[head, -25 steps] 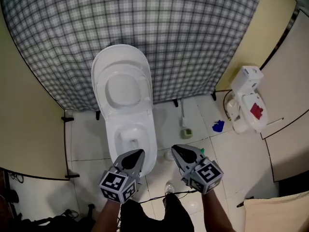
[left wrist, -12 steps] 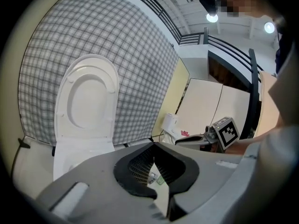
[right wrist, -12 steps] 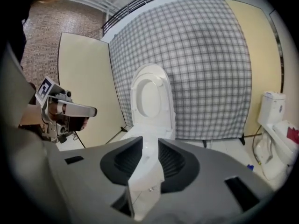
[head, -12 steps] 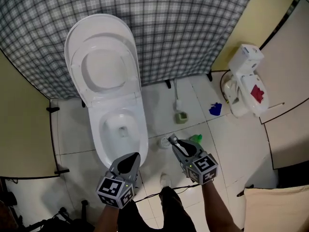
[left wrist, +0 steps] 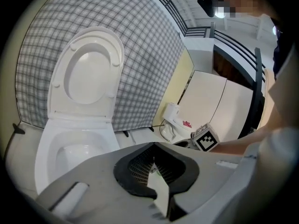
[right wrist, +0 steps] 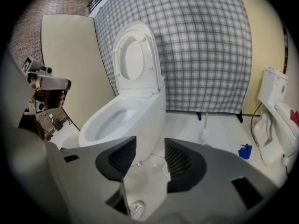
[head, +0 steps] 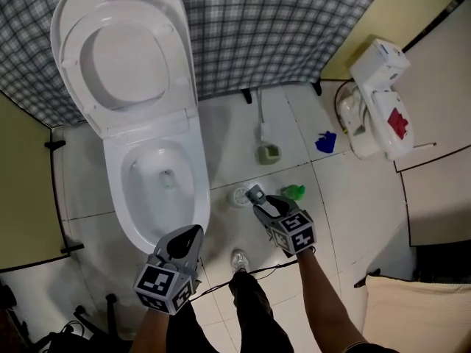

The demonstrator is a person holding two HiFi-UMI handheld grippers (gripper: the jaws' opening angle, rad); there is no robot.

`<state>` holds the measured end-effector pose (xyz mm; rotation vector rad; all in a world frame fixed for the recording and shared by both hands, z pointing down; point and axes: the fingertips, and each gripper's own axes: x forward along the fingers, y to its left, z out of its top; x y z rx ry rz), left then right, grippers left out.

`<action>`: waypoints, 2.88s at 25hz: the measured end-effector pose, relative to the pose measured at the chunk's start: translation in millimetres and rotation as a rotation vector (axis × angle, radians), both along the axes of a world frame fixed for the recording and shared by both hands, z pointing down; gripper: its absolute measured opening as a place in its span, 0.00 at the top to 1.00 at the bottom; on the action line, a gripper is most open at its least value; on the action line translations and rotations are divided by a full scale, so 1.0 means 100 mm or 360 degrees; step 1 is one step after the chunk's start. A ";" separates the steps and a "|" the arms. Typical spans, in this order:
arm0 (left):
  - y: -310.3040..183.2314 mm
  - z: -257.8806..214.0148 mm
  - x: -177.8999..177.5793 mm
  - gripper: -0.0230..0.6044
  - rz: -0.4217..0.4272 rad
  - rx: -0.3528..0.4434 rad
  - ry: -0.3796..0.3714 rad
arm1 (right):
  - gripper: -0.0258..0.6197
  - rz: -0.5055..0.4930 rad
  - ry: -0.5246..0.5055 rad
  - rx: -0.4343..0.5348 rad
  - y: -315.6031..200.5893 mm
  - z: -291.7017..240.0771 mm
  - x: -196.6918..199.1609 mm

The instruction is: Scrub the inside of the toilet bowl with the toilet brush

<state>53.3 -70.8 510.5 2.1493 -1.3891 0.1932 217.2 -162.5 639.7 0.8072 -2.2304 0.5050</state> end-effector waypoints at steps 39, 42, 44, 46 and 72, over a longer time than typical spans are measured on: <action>-0.01 0.48 -0.05 0.96 -0.0034 -0.0116 0.0100 | 0.67 0.0066 0.0194 0.0206 -0.07 -0.20 0.36; -0.01 0.29 -0.26 0.96 -0.0077 -0.0081 0.0082 | 0.67 0.0069 0.0064 0.0370 -0.04 -0.95 0.14; 0.00 0.17 -0.40 0.96 -0.0115 -0.0062 0.0077 | 0.67 0.0071 -0.0034 0.0466 -0.04 -1.40 -0.01; 0.02 0.06 -0.53 0.96 -0.0151 -0.0046 0.0076 | 0.67 0.0059 -0.0127 0.0544 -0.02 -1.77 -0.19; 0.28 0.24 -1.43 0.96 -0.0293 -0.0118 0.0109 | 0.67 0.0185 -0.0080 0.0507 -0.07 -0.42 -2.21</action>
